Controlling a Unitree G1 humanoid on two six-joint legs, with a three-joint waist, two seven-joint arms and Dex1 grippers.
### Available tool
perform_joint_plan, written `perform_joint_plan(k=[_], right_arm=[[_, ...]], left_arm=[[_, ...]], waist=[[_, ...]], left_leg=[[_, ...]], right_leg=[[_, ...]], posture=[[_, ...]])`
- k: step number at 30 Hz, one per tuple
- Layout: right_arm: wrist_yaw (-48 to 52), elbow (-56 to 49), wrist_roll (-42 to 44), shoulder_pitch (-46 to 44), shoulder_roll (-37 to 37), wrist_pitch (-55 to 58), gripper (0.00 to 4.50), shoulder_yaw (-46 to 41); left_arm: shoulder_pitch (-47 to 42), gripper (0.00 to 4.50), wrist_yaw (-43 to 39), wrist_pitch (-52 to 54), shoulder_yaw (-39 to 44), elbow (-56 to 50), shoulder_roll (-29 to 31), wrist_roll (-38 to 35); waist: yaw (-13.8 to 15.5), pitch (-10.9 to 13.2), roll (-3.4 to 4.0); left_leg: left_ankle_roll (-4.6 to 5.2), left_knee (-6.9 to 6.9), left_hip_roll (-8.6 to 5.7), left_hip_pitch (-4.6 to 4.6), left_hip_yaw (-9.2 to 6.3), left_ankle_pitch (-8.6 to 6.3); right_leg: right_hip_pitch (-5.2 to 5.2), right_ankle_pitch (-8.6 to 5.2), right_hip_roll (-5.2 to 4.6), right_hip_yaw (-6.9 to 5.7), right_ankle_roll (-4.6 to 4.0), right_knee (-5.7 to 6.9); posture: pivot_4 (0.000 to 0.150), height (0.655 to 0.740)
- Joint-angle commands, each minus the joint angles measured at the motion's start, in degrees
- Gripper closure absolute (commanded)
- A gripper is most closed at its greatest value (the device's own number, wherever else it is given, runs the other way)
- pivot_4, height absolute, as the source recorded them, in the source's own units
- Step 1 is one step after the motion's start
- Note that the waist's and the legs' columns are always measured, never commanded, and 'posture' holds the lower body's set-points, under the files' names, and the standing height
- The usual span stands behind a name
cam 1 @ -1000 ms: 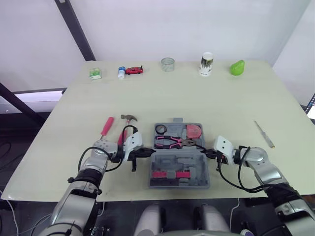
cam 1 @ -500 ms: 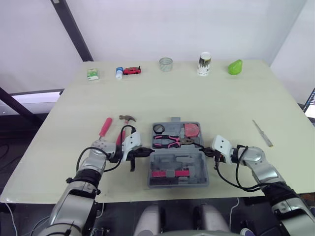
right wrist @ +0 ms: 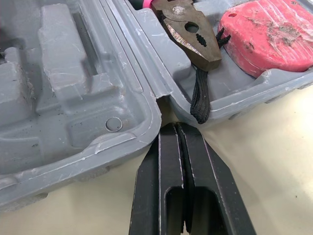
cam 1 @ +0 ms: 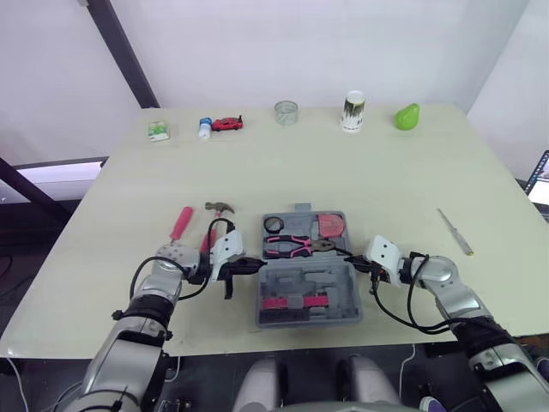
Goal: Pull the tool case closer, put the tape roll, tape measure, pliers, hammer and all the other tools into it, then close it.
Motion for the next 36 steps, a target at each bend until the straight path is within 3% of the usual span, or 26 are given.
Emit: perform_joint_plan(k=[1, 36], right_arm=[[0.20, -2.11, 1.04, -1.68, 1.56, -2.53, 4.50, 0.76], [2.62, -4.88, 1.00, 0.52, 1.42, 1.14, 4.50, 2.15]], left_arm=[[1.06, 4.42, 0.19, 0.72, -0.45, -0.53, 0.35, 0.79], [4.55, 4.42, -0.51, 2.79, -0.64, -5.69, 1.39, 0.15]], waist=[[-0.05, 0.00, 0.00], [-0.22, 0.01, 0.00]], left_leg=[[0.00, 0.00, 0.00, 0.00, 0.00, 0.00], [0.00, -0.13, 0.03, 0.00, 0.07, 0.00]], right_leg=[[0.00, 0.00, 0.00, 0.00, 0.00, 0.00], [-0.08, 0.00, 0.01, 0.09, -0.01, -0.03]], posture=[[0.150, 0.7400], [0.150, 0.7400]])
